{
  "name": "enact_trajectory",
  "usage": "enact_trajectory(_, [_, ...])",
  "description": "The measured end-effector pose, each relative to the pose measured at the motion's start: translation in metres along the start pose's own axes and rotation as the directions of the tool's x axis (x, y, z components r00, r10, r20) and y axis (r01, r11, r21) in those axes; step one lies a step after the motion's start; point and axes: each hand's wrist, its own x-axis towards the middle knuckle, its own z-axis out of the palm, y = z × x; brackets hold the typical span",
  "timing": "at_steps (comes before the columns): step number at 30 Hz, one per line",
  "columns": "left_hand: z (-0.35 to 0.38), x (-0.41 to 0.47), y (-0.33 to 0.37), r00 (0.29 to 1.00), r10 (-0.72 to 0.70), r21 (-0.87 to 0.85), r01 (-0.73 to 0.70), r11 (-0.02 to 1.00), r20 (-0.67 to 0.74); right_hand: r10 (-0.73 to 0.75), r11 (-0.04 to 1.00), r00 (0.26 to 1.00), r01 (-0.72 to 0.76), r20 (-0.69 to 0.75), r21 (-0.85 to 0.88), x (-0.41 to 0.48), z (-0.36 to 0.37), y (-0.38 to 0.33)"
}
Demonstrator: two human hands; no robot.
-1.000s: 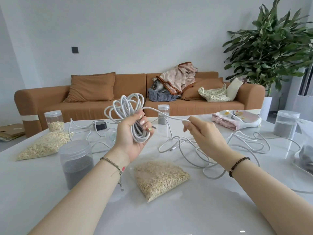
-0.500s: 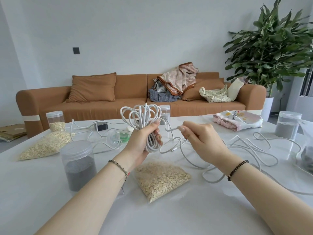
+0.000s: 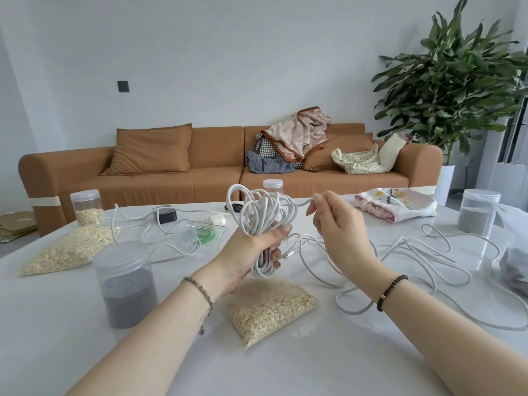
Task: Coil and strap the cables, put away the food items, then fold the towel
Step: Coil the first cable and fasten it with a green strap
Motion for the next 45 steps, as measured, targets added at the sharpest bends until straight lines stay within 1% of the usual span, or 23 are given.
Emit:
enact_trajectory(2, [-0.002, 0.001, -0.003, 0.999, -0.035, 0.084, 0.036, 0.996, -0.017, 0.001, 0.995, 0.999, 0.002, -0.035, 0.1, 0.0, -0.001, -0.006])
enact_trajectory(3, [-0.003, 0.002, -0.006, 0.998, -0.053, 0.136, 0.056, 0.989, -0.028, -0.013, 0.993, 0.999, 0.018, -0.043, 0.12, -0.001, -0.001, -0.007])
enact_trajectory(6, [-0.009, 0.004, -0.013, 0.996, -0.062, 0.373, 0.082, 0.924, -0.067, -0.056, 0.992, 0.998, 0.059, -0.031, 0.11, -0.002, 0.0, -0.008])
enact_trajectory(9, [-0.01, 0.004, -0.014, 0.996, -0.014, 0.493, 0.054, 0.869, -0.085, -0.09, 0.986, 0.995, 0.096, -0.052, 0.135, -0.002, -0.001, -0.011])
enact_trajectory(11, [-0.01, 0.006, -0.013, 0.992, 0.038, 0.521, 0.031, 0.853, -0.121, -0.188, 0.975, 0.981, 0.192, -0.046, 0.108, -0.004, -0.001, -0.013])
enact_trajectory(13, [-0.008, 0.008, -0.013, 0.977, 0.092, 0.52, 0.023, 0.854, -0.194, -0.32, 0.947, 0.947, 0.32, 0.008, 0.017, -0.008, 0.0, -0.013])
enact_trajectory(15, [-0.006, 0.009, -0.012, 0.948, 0.143, 0.492, 0.015, 0.871, -0.283, -0.394, 0.915, 0.916, 0.398, 0.072, -0.056, -0.012, 0.003, -0.011])
enact_trajectory(17, [-0.006, 0.01, -0.011, 0.911, 0.164, 0.425, 0.013, 0.905, -0.377, -0.385, 0.916, 0.914, 0.395, 0.127, -0.063, -0.014, 0.006, -0.009])
enact_trajectory(19, [-0.008, 0.011, -0.009, 0.878, 0.139, 0.319, 0.017, 0.947, -0.458, -0.364, 0.921, 0.912, 0.383, 0.191, -0.071, -0.015, 0.006, -0.007])
enact_trajectory(21, [-0.009, 0.012, -0.008, 0.852, 0.084, 0.209, 0.031, 0.977, -0.517, -0.35, 0.917, 0.9, 0.386, 0.262, -0.103, -0.016, 0.007, -0.007])
enact_trajectory(24, [-0.007, 0.013, -0.007, 0.838, -0.006, 0.035, 0.03, 0.999, -0.545, -0.29, 0.932, 0.899, 0.343, 0.329, -0.116, -0.016, 0.008, -0.008])
enact_trajectory(26, [-0.006, 0.012, -0.006, 0.833, -0.046, -0.037, 0.031, 0.999, -0.551, -0.234, 0.953, 0.902, 0.286, 0.362, -0.097, -0.017, 0.008, -0.01])
enact_trajectory(28, [-0.006, 0.011, -0.005, 0.83, -0.065, -0.085, 0.021, 0.996, -0.553, -0.163, 0.98, 0.898, 0.194, 0.408, -0.035, -0.017, 0.009, -0.012])
enact_trajectory(30, [-0.006, 0.011, -0.003, 0.835, -0.078, -0.116, 0.017, 0.993, -0.545, -0.074, 0.997, 0.881, 0.061, 0.467, 0.043, -0.017, 0.01, -0.014])
enact_trajectory(32, [-0.005, 0.01, -0.002, 0.854, -0.066, -0.116, 0.007, 0.993, -0.516, -0.008, 0.994, 0.864, -0.049, 0.504, 0.101, -0.017, 0.013, -0.014])
enact_trajectory(35, [-0.001, 0.006, 0.002, 0.897, -0.043, -0.128, -0.016, 0.992, -0.441, 0.053, 0.976, 0.866, -0.151, 0.497, 0.159, -0.017, 0.014, -0.014])
enact_trajectory(39, [-0.001, 0.007, 0.002, 0.95, -0.006, -0.168, -0.049, 0.985, -0.312, 0.084, 0.975, 0.904, -0.162, 0.418, 0.155, -0.013, 0.013, -0.012])
enact_trajectory(41, [-0.002, 0.006, 0.001, 0.965, -0.017, -0.21, -0.04, 0.977, -0.262, 0.082, 0.978, 0.915, -0.15, 0.395, 0.144, -0.013, 0.013, -0.011])
enact_trajectory(43, [0.0, 0.004, 0.002, 0.976, -0.017, -0.268, -0.043, 0.962, -0.216, 0.061, 0.986, 0.919, -0.116, 0.389, 0.118, -0.014, 0.013, -0.011])
enact_trajectory(45, [0.002, 0.001, 0.003, 0.986, 0.016, -0.277, -0.063, 0.959, -0.168, 0.028, 0.997, 0.926, -0.055, 0.377, 0.062, -0.015, 0.014, -0.012])
